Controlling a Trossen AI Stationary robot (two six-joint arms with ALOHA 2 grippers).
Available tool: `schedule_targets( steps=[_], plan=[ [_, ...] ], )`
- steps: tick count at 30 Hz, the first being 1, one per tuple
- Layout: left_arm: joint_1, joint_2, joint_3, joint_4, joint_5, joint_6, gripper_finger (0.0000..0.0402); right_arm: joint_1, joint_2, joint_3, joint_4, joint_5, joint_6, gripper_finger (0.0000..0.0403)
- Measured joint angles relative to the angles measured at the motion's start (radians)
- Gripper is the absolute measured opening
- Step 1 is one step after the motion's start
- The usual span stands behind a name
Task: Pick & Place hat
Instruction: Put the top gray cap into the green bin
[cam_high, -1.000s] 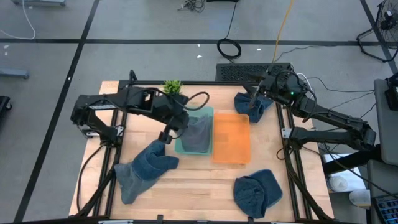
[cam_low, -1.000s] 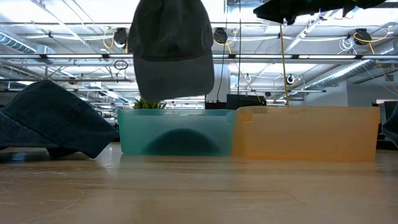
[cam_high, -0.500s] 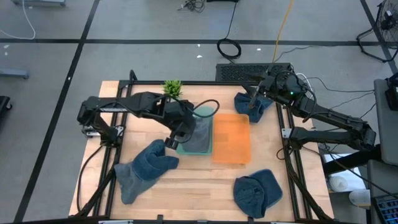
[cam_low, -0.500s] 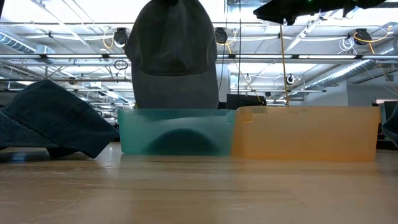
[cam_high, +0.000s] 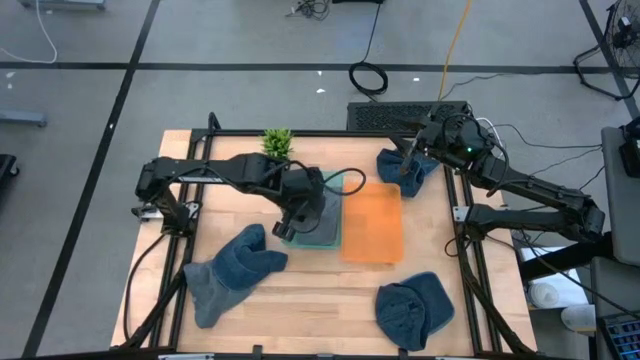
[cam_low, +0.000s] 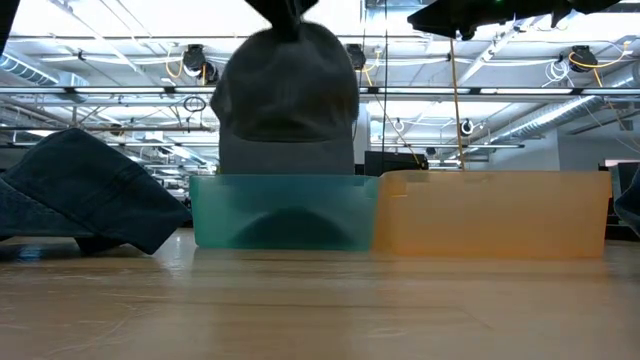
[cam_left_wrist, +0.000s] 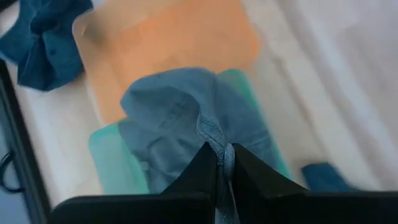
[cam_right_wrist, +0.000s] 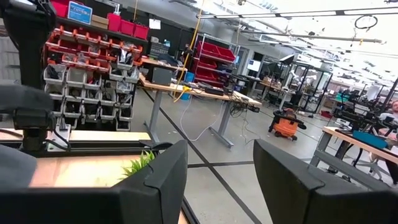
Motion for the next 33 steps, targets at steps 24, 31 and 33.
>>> schedule_targets(
  steps=[24, 31, 33],
  plan=[
    [0.187, 0.214, -0.043, 0.045, -0.079, -0.005, 0.0025, 0.0, 0.0, 0.0, -0.001, -0.003, -0.063, 0.0174],
    [0.23, 0.216, -0.12, 0.106, -0.132, -0.091, 0.0036, 0.0, 0.0, 0.0, -0.002, -0.001, -0.085, 0.0174],
    [0.239, 0.214, -0.119, 0.112, -0.132, -0.121, 0.0065, 0.0, 0.0, 0.0, -0.001, 0.0, -0.085, 0.0174]
  ],
)
